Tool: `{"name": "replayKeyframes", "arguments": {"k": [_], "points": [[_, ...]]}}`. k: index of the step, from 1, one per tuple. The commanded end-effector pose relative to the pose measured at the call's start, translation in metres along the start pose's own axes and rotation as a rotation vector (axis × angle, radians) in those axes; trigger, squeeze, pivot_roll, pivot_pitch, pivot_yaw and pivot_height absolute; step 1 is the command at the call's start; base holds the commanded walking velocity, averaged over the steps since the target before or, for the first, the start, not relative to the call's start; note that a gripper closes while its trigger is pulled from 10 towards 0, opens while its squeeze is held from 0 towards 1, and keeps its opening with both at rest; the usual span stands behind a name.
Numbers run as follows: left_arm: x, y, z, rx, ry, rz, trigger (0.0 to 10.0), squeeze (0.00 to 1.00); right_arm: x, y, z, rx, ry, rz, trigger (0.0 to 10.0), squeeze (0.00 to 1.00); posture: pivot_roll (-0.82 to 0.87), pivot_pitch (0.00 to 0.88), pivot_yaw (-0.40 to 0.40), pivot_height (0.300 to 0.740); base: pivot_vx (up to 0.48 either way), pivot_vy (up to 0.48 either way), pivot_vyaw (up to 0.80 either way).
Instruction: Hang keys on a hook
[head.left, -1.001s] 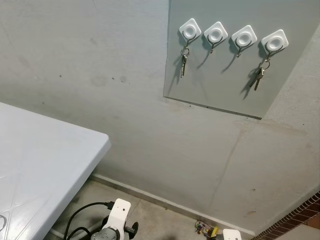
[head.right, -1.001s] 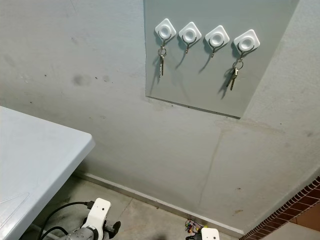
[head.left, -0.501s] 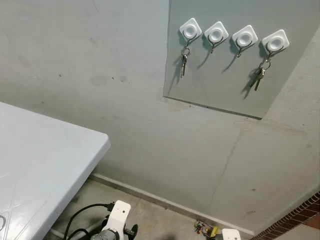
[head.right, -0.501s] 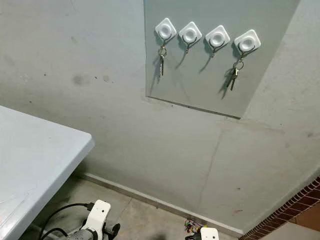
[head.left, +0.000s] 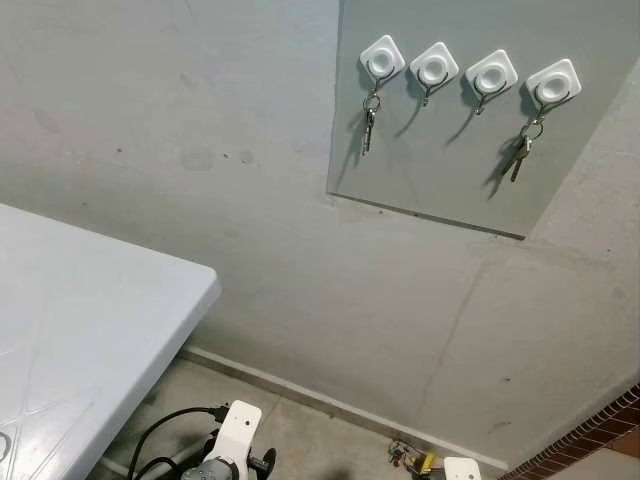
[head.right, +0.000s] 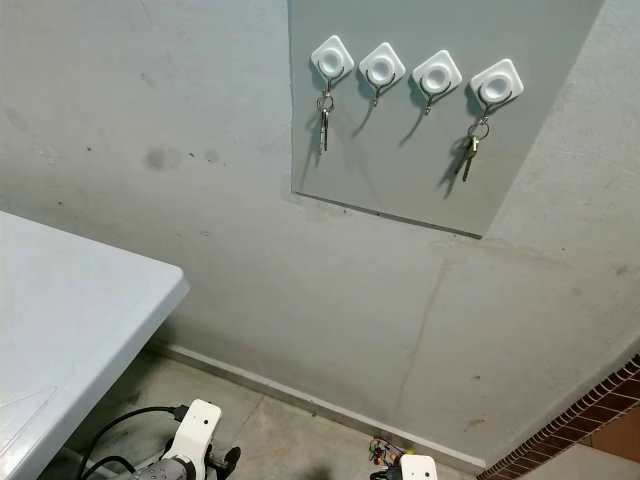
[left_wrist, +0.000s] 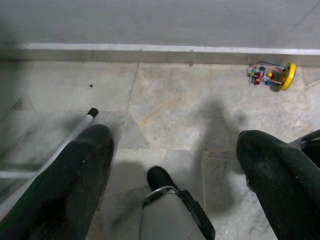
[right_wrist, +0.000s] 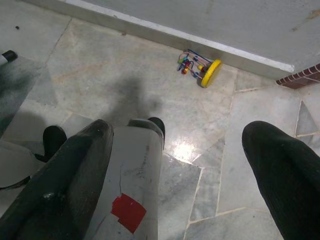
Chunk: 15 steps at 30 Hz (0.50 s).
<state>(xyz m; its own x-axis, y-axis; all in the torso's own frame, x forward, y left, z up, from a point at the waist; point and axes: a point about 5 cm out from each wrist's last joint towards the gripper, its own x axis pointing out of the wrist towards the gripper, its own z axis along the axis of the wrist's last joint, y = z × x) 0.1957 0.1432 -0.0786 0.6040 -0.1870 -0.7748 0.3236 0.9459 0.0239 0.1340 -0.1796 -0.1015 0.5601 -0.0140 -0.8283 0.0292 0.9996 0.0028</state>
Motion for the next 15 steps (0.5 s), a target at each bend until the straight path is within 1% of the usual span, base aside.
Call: {"name": "replayKeyframes", "arguments": {"k": [1,15], "points": [[-0.0002,0.0013,-0.0002,0.008,0.003,0.004,10.0,0.00,-0.0022,0.0026,-0.0110,0.003,0.048,0.007,10.0,0.00,-0.06,0.000,-0.017,0.711,0.000,0.000,0.00],[-0.0004,0.0018,-0.0006,-0.007,0.000,0.006,10.0,0.00,-0.0024,0.0023,-0.0118,0.011,0.051,0.006,10.0,0.00,-0.06,0.000,-0.019,0.711,0.000,0.000,0.00]]}}
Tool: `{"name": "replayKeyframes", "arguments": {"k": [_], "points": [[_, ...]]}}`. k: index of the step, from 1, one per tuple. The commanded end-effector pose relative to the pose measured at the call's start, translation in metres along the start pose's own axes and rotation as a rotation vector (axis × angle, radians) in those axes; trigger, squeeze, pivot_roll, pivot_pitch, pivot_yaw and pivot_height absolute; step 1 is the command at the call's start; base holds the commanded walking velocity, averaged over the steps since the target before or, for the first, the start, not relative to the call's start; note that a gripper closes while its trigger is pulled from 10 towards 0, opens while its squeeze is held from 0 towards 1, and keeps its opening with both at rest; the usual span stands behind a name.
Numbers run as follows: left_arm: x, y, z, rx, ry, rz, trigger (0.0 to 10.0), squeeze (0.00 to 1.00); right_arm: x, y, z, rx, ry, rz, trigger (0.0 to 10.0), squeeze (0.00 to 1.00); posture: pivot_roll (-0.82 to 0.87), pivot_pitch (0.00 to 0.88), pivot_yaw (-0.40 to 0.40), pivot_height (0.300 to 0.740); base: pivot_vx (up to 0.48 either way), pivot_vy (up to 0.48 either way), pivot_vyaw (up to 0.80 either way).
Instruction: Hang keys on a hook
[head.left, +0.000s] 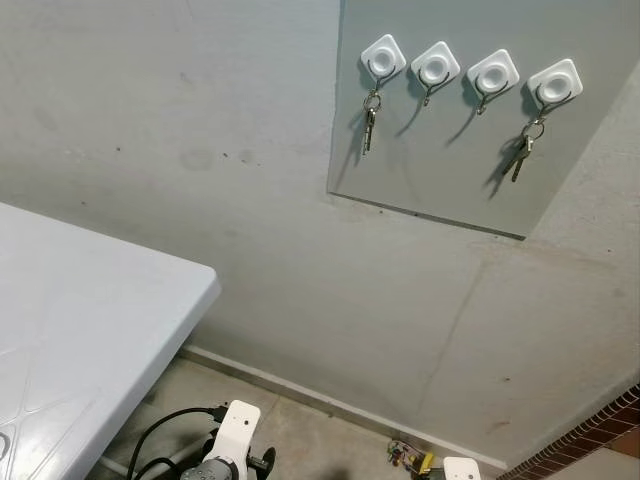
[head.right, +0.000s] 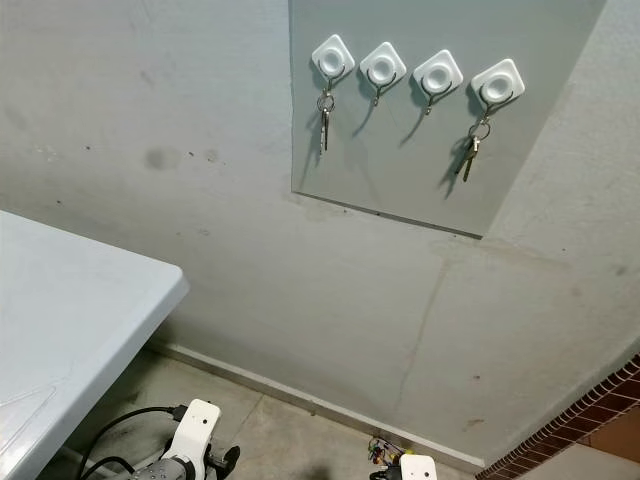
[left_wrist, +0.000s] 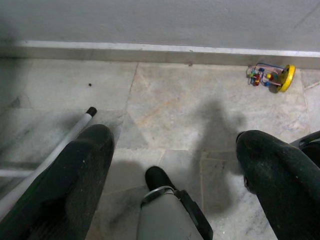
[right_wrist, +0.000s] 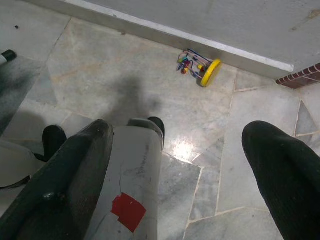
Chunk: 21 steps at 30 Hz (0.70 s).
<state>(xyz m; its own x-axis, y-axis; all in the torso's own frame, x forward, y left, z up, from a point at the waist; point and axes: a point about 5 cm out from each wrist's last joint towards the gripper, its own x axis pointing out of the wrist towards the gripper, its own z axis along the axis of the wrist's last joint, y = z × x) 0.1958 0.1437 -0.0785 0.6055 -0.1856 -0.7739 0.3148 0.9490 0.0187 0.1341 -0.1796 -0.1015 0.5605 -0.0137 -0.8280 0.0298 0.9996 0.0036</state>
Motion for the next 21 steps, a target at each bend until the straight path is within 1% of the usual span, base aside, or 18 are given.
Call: {"name": "replayKeyframes", "arguments": {"k": [1,5,21], "points": [[-0.0003,0.0013,-0.0006,0.004,0.001,0.004,10.0,0.00,-0.0023,0.0023,-0.0117,0.011,0.051,0.005,10.0,0.00,-0.06,0.000,-0.019,0.711,0.000,0.000,0.00],[-0.0002,-0.0009,-0.0012,0.018,0.003,-0.008,10.0,0.00,-0.0021,0.0029,-0.0110,0.015,0.049,0.006,10.0,0.00,-0.06,0.000,-0.015,0.711,0.000,0.000,0.00],[-0.0008,0.0000,-0.0031,0.023,0.009,-0.009,10.0,0.00,-0.0020,0.0060,-0.0115,0.024,0.049,0.013,10.0,0.00,-0.07,0.000,-0.002,0.711,0.000,0.000,0.00]]}}
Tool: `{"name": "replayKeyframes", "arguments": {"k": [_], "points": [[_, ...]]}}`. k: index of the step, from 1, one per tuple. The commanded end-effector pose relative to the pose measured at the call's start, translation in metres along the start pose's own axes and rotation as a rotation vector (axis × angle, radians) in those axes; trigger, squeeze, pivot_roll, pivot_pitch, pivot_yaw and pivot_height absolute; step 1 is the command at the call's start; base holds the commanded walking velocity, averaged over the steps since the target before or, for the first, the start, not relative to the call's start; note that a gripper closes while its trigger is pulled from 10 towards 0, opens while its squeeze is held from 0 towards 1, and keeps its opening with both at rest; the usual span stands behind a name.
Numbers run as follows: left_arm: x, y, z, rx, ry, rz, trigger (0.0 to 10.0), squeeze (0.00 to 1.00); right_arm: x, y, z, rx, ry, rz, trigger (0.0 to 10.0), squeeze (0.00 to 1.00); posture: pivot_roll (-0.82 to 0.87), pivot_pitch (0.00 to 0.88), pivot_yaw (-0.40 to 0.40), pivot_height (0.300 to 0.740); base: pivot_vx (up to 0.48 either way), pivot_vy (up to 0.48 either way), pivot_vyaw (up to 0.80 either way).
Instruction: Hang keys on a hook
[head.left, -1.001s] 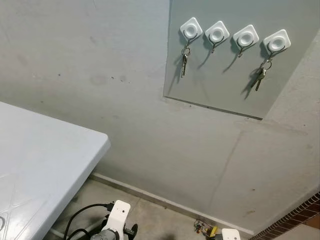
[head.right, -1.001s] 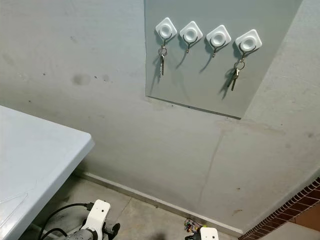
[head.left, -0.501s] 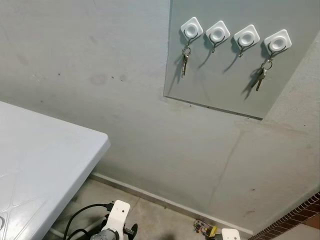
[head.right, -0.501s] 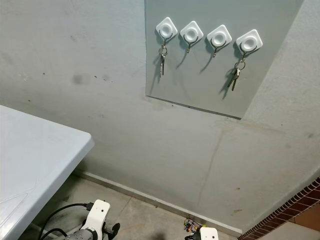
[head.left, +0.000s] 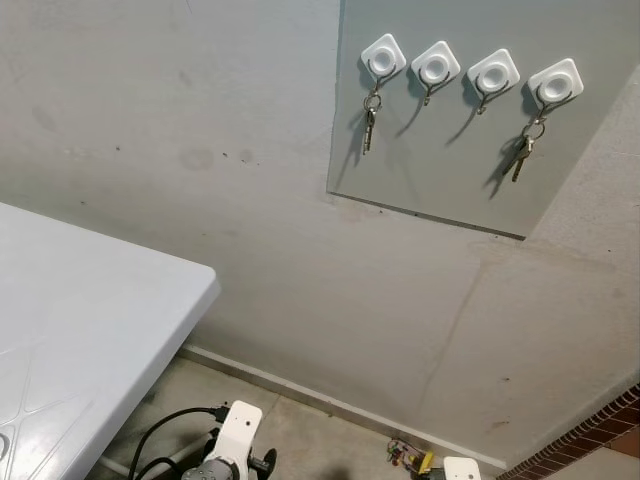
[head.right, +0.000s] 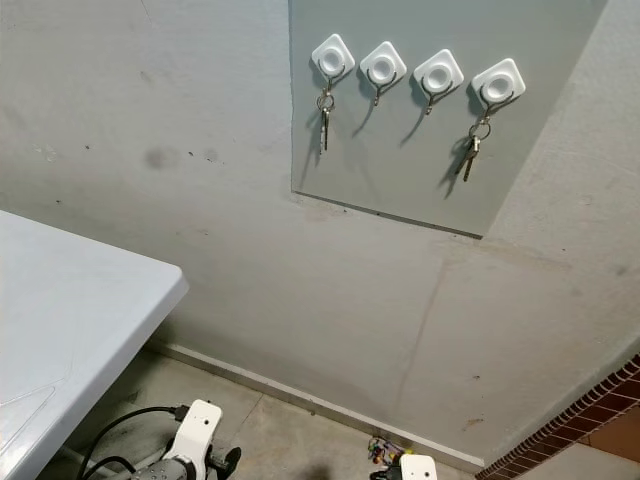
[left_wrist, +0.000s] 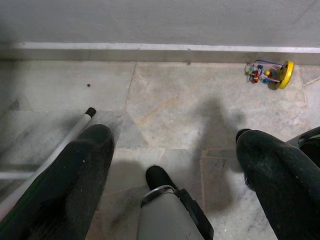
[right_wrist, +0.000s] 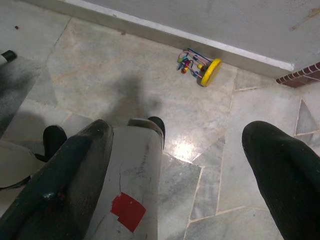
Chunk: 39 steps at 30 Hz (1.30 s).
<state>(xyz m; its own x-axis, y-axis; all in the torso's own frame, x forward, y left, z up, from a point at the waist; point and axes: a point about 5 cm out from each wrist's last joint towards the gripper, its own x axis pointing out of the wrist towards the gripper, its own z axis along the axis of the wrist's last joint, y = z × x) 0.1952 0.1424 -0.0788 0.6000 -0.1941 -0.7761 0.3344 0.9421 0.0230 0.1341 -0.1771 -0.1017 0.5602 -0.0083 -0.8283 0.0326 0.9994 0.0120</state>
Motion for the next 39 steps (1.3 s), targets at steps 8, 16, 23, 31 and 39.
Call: {"name": "replayKeyframes", "arguments": {"k": [8,16,23,31,39], "points": [[-0.0012,0.0019,-0.0033,0.013,0.007,-0.003,10.0,0.00,-0.0021,0.0048,-0.0113,0.027,0.046,0.011,10.0,0.00,-0.07,0.000,0.012,0.711,0.000,0.000,0.00],[-0.0020,0.0049,-0.0047,0.036,0.017,-0.009,10.0,0.00,-0.0021,0.0079,-0.0117,0.065,0.041,0.008,10.0,0.00,-0.10,0.000,0.050,0.711,0.000,0.000,0.00],[-0.0014,0.0024,-0.0034,0.069,0.017,-0.031,10.0,0.00,-0.0030,0.0068,-0.0138,0.105,0.037,-0.008,10.0,0.00,-0.13,0.000,0.074,0.711,0.000,0.000,0.00],[-0.0012,0.0025,-0.0024,0.067,0.016,-0.032,10.0,0.00,-0.0030,0.0061,-0.0136,0.109,0.037,-0.008,10.0,0.00,-0.13,0.000,0.075,0.711,0.000,0.000,0.00],[-0.0009,0.0022,-0.0018,0.050,0.013,-0.025,10.0,0.00,-0.0023,0.0065,-0.0119,0.077,0.037,0.002,10.0,0.00,-0.11,0.000,0.054,0.711,0.000,0.000,0.00]]}}
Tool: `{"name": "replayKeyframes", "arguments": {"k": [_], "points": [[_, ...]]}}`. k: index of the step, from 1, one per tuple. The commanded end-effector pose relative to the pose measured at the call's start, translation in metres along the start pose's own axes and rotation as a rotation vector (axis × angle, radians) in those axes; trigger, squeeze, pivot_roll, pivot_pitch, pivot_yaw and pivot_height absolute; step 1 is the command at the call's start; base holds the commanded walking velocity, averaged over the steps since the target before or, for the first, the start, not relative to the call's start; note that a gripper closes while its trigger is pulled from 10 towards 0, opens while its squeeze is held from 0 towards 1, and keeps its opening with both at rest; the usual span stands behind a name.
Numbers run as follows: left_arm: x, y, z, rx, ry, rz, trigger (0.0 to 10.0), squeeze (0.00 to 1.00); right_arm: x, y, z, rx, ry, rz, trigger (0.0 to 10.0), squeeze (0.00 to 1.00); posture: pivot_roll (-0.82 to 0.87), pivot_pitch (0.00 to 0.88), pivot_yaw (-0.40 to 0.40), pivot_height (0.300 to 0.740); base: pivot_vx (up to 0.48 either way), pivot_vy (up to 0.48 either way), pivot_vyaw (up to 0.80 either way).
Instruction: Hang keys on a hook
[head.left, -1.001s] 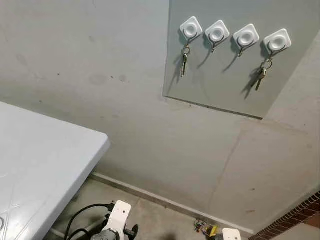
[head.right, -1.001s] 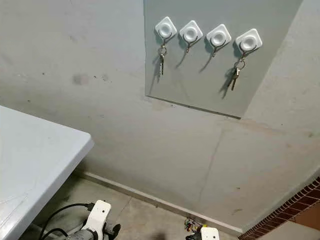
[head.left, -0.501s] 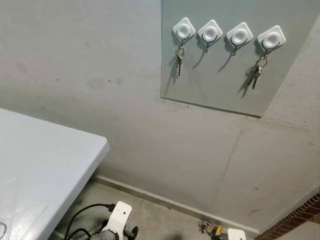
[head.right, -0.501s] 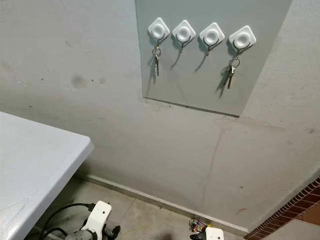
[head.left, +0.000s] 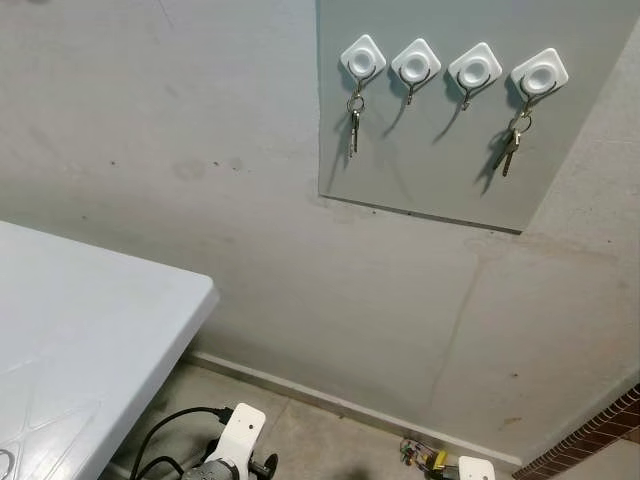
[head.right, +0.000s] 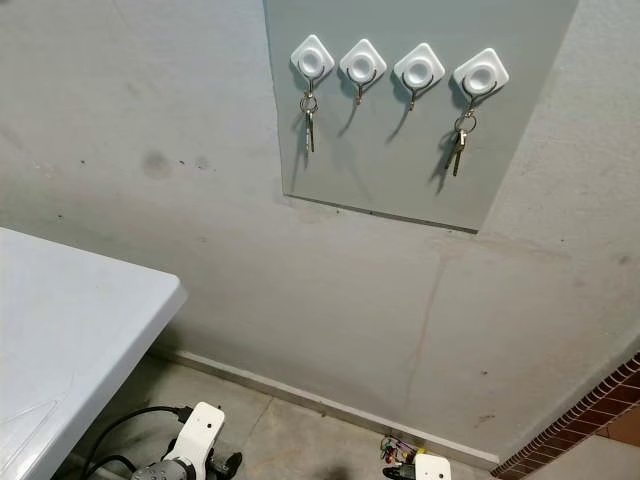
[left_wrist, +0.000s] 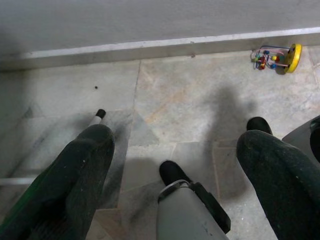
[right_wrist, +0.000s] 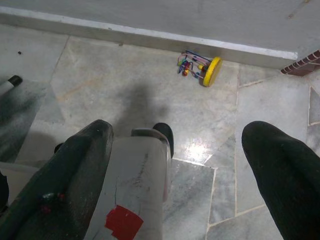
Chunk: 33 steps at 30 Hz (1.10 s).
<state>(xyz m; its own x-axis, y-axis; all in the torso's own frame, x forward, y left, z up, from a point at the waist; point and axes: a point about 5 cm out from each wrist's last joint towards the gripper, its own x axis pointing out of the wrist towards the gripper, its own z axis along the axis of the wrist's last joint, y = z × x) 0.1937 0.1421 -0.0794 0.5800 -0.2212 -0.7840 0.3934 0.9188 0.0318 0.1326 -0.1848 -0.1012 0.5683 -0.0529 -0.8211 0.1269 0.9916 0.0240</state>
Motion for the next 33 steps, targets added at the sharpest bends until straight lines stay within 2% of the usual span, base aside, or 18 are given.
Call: {"name": "replayKeyframes", "arguments": {"k": [1,33], "points": [[-0.0006,0.0030,-0.0005,-0.006,0.001,0.009,10.0,0.00,-0.0018,0.0133,-0.0122,-0.011,0.053,0.044,10.0,0.00,-0.11,0.000,0.054,0.711,0.000,0.000,0.00],[-0.0002,0.0035,0.0010,-0.017,-0.002,0.017,10.0,0.00,-0.0011,0.0137,-0.0103,-0.043,0.053,0.048,10.0,0.00,-0.10,0.000,0.035,0.711,0.000,0.000,0.00]]}}
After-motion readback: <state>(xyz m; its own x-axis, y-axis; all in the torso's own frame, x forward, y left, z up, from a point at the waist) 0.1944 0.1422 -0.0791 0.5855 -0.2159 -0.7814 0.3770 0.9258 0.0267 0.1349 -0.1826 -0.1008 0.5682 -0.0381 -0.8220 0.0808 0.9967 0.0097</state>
